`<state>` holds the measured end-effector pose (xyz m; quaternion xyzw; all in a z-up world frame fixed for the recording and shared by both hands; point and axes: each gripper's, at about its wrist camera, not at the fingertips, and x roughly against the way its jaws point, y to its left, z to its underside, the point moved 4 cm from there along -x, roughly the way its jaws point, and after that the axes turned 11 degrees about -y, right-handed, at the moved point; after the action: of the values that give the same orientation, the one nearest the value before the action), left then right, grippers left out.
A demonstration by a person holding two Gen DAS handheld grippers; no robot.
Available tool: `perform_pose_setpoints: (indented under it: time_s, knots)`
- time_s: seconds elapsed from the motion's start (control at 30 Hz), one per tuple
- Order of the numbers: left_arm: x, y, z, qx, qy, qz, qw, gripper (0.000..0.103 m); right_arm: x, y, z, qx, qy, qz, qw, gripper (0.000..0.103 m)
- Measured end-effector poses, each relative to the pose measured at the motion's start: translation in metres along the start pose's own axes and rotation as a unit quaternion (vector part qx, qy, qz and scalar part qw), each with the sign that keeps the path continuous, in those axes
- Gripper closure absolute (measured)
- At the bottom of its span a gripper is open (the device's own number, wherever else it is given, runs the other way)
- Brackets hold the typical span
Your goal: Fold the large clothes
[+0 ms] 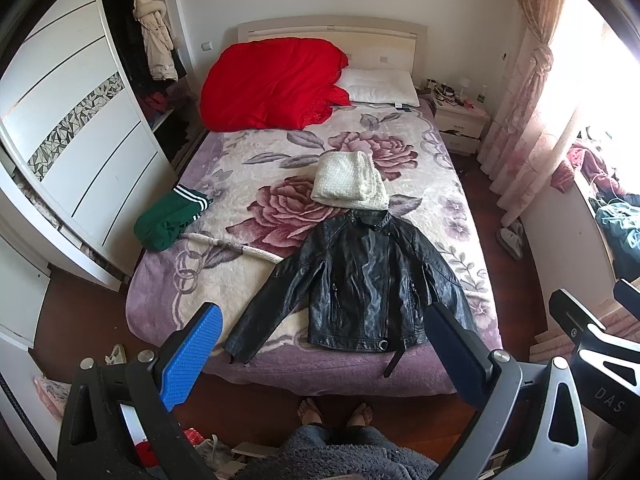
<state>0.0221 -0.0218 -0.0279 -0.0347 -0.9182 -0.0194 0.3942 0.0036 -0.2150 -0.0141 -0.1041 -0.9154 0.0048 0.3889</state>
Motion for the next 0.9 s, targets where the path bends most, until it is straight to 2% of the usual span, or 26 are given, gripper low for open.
perform_pose_setpoints:
  time_s: [0.43,0.9]
  knots:
    - [-0.003,-0.011,-0.001,-0.005,-0.002,0.004,1.0,0.0,-0.004,-0.009,0.006,-0.005,0.002,0.003,1.0,0.0]
    - [-0.003,-0.01,-0.006,-0.003,-0.003,0.004,1.0,0.0,-0.006,-0.017,-0.003,-0.007,0.002,0.003,1.0,0.0]
